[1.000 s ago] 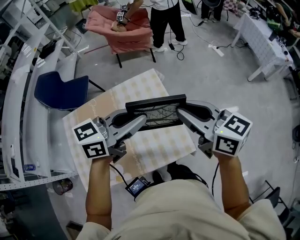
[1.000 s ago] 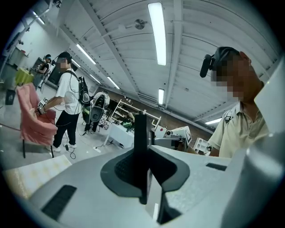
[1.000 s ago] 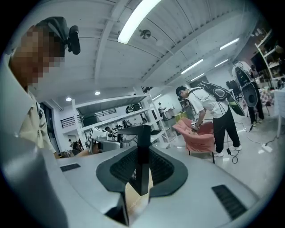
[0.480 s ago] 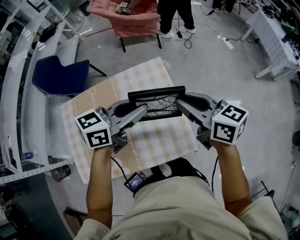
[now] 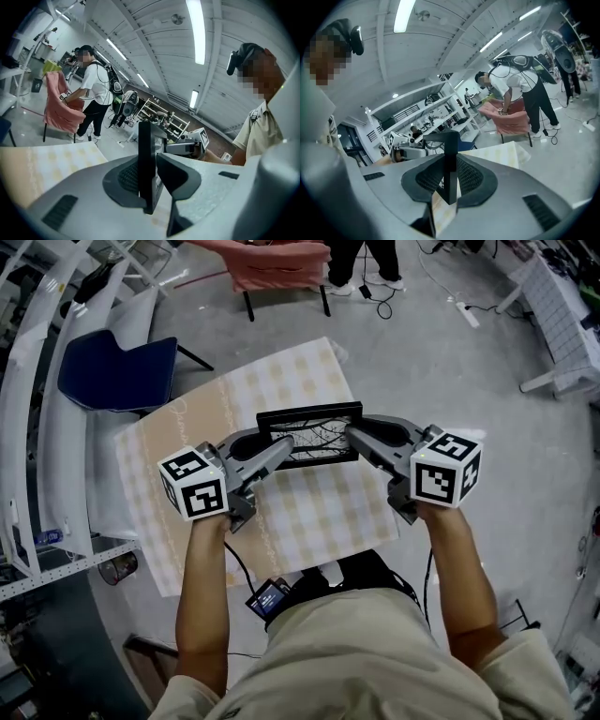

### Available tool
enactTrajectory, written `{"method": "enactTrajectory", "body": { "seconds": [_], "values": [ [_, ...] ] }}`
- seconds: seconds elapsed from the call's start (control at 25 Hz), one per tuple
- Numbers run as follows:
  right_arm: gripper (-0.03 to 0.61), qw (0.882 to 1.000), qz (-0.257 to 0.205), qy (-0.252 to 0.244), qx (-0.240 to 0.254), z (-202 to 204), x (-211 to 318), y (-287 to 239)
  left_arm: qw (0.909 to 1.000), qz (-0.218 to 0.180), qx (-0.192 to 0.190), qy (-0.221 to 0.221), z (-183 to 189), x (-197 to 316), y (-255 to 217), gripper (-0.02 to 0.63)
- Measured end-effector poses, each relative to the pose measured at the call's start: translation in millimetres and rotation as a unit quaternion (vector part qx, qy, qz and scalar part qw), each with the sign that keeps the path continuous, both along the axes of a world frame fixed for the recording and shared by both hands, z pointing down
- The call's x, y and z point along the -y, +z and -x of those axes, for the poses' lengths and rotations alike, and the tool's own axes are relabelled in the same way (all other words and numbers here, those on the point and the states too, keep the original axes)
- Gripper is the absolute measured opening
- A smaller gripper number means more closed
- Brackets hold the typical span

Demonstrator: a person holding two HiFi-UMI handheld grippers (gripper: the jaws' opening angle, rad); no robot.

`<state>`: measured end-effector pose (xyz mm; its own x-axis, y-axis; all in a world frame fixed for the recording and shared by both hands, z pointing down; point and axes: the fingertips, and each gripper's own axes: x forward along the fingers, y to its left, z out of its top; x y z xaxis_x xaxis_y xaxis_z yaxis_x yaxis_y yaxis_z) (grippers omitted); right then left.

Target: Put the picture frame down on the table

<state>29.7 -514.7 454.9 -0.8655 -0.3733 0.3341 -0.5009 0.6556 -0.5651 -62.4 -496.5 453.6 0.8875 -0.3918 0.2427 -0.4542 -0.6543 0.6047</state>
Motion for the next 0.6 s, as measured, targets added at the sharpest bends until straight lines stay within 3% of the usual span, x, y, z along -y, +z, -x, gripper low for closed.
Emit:
{"method": "enactTrajectory", "body": {
  "seconds": [0.6],
  "values": [
    [0.069,0.998,0.058,-0.015,-0.019,6.2,33.7,74.8,0.9979,0.062,0.001,-0.021,6.9,31.1,76.9,0.077]
  ]
}}
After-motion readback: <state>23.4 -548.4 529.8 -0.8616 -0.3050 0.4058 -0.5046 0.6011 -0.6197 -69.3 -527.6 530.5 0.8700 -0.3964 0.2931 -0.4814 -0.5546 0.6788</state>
